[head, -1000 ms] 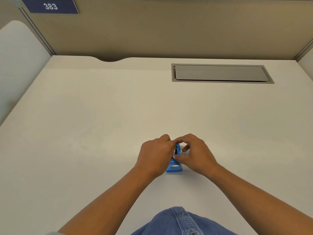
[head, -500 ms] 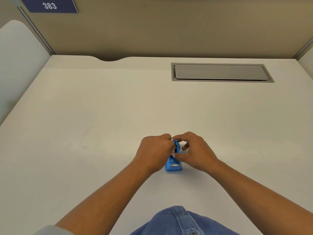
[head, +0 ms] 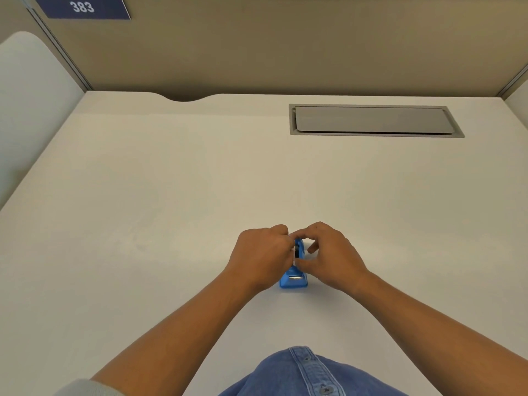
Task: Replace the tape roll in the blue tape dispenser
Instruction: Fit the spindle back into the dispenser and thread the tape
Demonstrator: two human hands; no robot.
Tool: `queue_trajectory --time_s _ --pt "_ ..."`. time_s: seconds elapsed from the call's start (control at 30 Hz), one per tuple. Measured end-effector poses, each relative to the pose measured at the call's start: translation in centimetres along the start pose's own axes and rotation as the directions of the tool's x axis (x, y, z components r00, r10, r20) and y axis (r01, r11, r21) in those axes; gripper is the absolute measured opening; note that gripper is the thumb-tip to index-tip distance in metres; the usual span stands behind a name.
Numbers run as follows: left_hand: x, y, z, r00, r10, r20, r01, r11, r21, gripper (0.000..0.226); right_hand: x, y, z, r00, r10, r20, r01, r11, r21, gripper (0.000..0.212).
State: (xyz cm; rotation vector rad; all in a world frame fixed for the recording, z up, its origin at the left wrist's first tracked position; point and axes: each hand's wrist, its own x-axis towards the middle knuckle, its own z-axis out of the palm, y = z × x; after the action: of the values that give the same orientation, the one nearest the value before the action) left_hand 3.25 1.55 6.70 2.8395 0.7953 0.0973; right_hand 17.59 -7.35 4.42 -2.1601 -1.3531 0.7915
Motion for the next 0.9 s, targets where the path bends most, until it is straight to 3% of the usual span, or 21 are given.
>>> queue_trajectory --time_s 0.23,0.5,0.9 --pt "0.3 -0.2 0.1 1.0 0.02 0.009 -0.019 1.0 -0.021 0.022 0.1 0.1 0.2 1.0 0.015 -0.001 -0.015 0.999 -0.032 0.043" --pt "0.0 0.0 -0.1 0.996 0.029 0.085 -0.036 0.996 0.078 0.013 0.0 0.1 0.3 1.0 0.022 -0.02 -0.023 0.999 -0.049 0.042" --pt "-0.1 0.5 -0.1 0.993 -0.112 0.035 0.113 0.993 -0.026 0.015 -0.1 -0.1 0.0 1.0 0.014 0.021 -0.013 0.997 -0.073 0.049"
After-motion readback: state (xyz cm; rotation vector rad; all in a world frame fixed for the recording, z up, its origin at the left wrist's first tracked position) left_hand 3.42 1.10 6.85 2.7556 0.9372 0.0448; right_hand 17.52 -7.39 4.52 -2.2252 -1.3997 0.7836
